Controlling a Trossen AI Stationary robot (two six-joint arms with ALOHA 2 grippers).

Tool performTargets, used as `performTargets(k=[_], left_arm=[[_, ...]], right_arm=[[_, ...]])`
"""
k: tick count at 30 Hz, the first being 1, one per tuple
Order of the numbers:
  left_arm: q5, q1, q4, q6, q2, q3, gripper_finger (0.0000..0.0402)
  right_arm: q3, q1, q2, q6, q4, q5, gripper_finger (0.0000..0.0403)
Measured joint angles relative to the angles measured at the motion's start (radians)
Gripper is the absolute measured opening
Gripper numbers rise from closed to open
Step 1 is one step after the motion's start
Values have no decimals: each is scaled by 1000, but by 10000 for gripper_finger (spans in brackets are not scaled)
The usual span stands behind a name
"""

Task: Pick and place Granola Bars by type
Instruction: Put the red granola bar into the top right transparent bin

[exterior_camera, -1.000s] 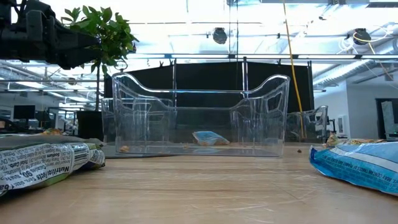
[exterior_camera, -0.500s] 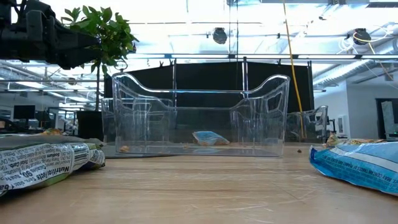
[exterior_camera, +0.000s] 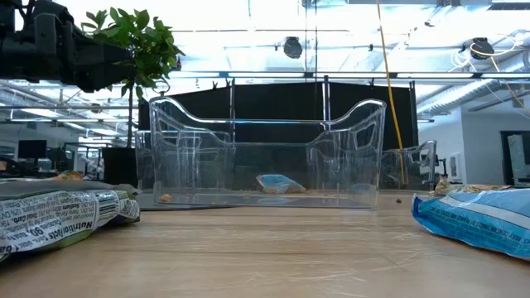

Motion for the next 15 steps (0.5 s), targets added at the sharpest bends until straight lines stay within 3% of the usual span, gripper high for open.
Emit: performTargets(k=[7,15], left_arm=[[0,0,0,0,0,0,379],[0,0,0,0,0,0,379]], right_arm=[[0,-189,-60,-188,139,-1,0],[0,-428,-79,-233,167,-26,0]])
